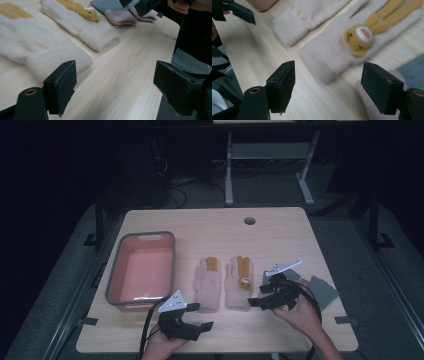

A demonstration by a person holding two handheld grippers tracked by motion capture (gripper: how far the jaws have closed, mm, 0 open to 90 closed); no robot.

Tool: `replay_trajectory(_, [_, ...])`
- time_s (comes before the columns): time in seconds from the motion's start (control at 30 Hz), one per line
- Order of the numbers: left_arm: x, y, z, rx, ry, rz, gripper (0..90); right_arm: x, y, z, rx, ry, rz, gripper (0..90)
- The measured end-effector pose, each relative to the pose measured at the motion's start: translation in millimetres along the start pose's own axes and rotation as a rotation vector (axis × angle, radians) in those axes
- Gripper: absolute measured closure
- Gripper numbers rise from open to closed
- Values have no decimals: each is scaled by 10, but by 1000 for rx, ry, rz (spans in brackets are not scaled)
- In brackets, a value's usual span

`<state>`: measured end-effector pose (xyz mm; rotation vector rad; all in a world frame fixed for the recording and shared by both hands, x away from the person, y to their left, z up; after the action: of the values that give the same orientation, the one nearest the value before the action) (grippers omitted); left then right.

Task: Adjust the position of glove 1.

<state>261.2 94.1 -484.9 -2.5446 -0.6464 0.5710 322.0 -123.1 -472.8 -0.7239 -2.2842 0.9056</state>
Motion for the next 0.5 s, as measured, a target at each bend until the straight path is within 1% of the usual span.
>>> replay_trajectory(0.03, [-2, 1, 0, 1, 11, 1, 185, -5, 11, -11, 8, 1, 0, 269])
replay_trajectory(0.07, [-2, 1, 0, 1, 11, 1, 185, -5, 11, -11, 8, 1, 0, 269])
replay_trajectory(0.1, [-13, 5, 4, 2, 7, 3, 185, -12, 36, -31, 23, -5, 6, 269])
replay_trajectory(0.2, [-17, 13, 9, 4, 9, 3, 185, -11, 50, -61, 27, -6, 2, 269])
replay_trajectory(0.23, [-19, 19, 11, 6, 9, 5, 185, -17, 64, -87, 36, -16, 8, 269])
replay_trajectory(0.3, [-25, 26, 11, 7, 8, 6, 185, -26, 70, -102, 39, -23, 9, 270])
replay_trajectory(0.37, [-26, 27, 11, 7, 8, 7, 185, -36, 76, -135, 32, -17, 1, 274])
replay_trajectory(0.5, [-32, 25, 0, -4, 0, 6, 185, -73, 104, -195, 44, -20, 15, 273])
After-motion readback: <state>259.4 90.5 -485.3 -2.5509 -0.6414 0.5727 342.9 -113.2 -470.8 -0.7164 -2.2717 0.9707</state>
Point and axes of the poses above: each handheld gripper's, and its own axes: y roughly forward along the jaws, z roughly out of its underside, x roughly to its left, the point moved 8 cm from there along y, roughly forward along the jaws
